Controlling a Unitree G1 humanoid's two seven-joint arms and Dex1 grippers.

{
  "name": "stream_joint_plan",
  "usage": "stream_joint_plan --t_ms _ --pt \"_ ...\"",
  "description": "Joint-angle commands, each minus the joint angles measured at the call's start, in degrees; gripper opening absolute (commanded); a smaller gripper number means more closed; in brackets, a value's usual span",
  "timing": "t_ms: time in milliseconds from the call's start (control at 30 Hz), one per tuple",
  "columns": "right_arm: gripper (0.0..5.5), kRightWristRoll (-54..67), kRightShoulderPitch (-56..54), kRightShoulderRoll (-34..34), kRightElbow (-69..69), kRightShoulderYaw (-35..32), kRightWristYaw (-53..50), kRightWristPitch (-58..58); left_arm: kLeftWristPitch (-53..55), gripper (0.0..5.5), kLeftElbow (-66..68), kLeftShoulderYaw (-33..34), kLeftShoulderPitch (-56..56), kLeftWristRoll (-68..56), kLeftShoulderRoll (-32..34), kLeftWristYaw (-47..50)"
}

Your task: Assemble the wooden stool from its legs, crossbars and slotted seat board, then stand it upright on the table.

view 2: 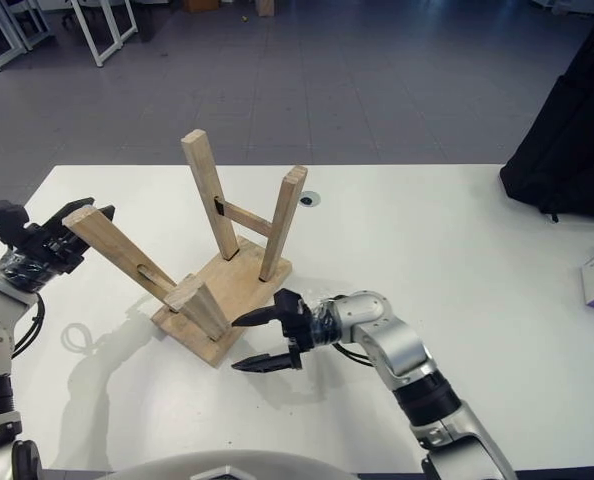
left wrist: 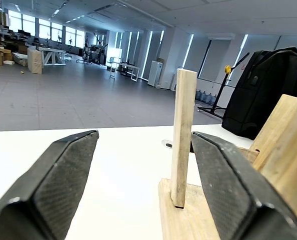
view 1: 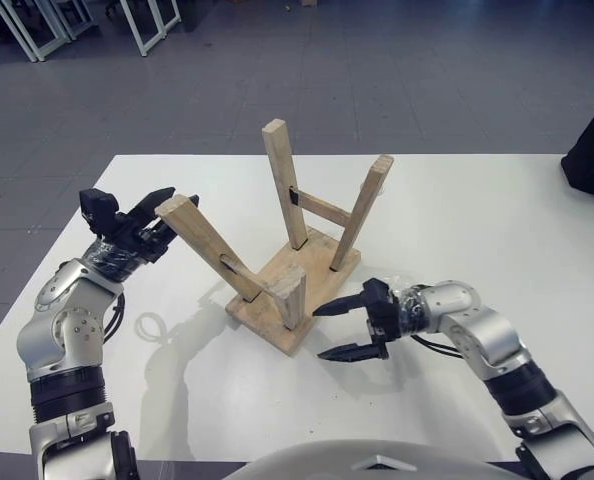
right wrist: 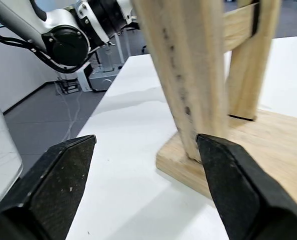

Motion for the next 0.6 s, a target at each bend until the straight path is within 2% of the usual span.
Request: stream_joint_plan --t_ms 33,167,367,600 --pt "3.68 0.07 -1.47 -1.26 6.27 -7.68 -5.29 -1.19 -1.18 3.42 0.23 0.74 0.16 0.89 0.37 0.26" --pt "3.68 -3.83 -9.13 3.13 21.78 -10.14 -11.34 -7.54 -1.54 3.42 0.61 -0.63 -0.86 1.27 -0.15 -0.28" --pt "3.68 -6.06 -19.79 10.73 40.76 -11.58 -14.59 -14.23 -1.89 3.42 1.11 -2.70 -2.08 1.84 -0.84 -1.59" --pt "3.68 -5.58 -23.85 13.06 47.69 -10.88 -4.18 -15.80 -2.33 3.42 2.03 -4.02 -2.96 2.34 -1.34 -2.08"
